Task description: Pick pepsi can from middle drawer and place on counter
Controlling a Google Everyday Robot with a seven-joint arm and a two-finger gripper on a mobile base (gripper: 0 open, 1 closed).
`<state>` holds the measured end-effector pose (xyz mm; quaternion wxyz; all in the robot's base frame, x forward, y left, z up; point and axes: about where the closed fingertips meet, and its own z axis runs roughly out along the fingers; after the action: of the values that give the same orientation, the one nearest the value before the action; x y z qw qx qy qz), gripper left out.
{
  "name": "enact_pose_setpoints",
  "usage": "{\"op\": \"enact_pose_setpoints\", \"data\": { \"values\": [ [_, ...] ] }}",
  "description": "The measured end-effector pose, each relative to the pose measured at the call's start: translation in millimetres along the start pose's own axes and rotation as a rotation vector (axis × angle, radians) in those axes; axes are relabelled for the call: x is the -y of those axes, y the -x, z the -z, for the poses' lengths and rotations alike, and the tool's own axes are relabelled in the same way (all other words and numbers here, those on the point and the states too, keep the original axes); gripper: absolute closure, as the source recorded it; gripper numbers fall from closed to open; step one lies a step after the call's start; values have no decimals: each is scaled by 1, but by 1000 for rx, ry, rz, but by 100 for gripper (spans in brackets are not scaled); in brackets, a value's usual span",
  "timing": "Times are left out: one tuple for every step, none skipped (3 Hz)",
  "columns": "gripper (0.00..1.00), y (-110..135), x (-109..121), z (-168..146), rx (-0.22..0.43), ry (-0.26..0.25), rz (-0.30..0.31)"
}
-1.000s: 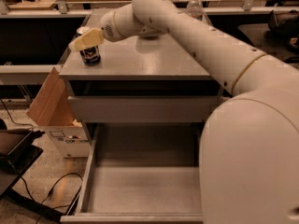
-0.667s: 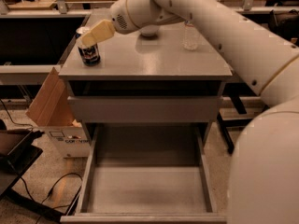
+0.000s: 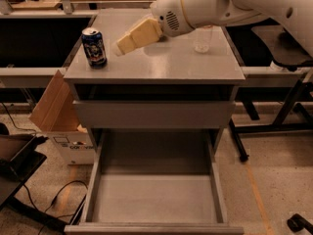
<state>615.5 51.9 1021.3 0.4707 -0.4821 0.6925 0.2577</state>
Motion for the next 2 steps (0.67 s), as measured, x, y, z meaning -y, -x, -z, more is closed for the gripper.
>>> {"op": "enact_pose_setpoints", "data": {
  "values": [
    [0,-5,1,2,-6,-3,-6],
    [0,-35,13,13,-58,-54,-68]
  ]
}}
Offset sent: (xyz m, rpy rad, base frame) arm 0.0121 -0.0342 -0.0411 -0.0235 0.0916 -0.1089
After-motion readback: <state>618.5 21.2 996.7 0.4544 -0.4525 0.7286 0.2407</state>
